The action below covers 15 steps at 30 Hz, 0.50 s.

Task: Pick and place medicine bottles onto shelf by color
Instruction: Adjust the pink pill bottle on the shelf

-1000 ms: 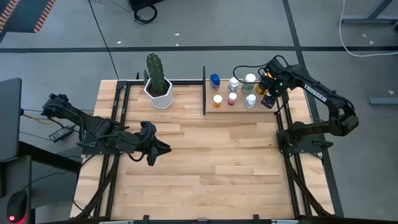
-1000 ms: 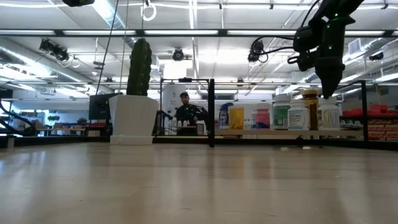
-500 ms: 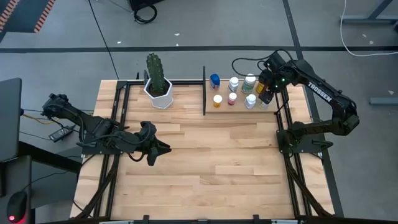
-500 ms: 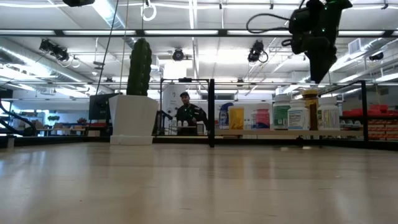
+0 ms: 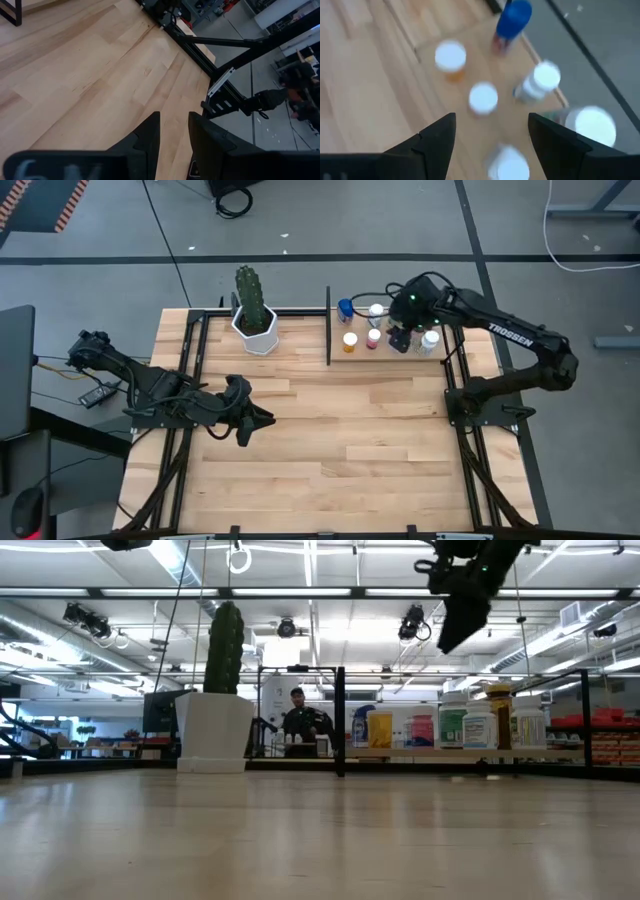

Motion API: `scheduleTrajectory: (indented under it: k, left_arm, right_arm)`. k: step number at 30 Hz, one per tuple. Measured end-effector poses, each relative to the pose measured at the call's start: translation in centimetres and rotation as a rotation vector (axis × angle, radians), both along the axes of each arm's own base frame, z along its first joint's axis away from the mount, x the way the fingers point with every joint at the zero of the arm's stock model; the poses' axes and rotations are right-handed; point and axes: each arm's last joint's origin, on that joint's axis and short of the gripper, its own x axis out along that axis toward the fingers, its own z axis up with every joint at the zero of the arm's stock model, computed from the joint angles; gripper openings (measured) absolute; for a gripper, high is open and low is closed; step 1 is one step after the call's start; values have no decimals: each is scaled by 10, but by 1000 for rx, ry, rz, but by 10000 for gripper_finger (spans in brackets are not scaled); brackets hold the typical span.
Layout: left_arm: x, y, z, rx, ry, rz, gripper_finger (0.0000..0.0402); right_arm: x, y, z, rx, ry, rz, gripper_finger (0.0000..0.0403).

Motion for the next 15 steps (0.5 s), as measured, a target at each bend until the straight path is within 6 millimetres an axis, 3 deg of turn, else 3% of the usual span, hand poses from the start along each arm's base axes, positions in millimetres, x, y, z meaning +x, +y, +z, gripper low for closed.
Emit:
scheduleTrajectory:
  k: [4, 9, 15]
  left_arm:
    - [0, 0, 0, -1, 0, 0, 107]
    - [0, 0, 0, -3, 0, 2, 107]
    - [0, 0, 0, -4, 0, 2, 107]
  right_arm:
    - [17, -5, -4, -13, -55, -18, 255]
    - [36, -14, -28, 46, 37, -16, 255]
    - [43, -26, -46, 115, 80, -84, 255]
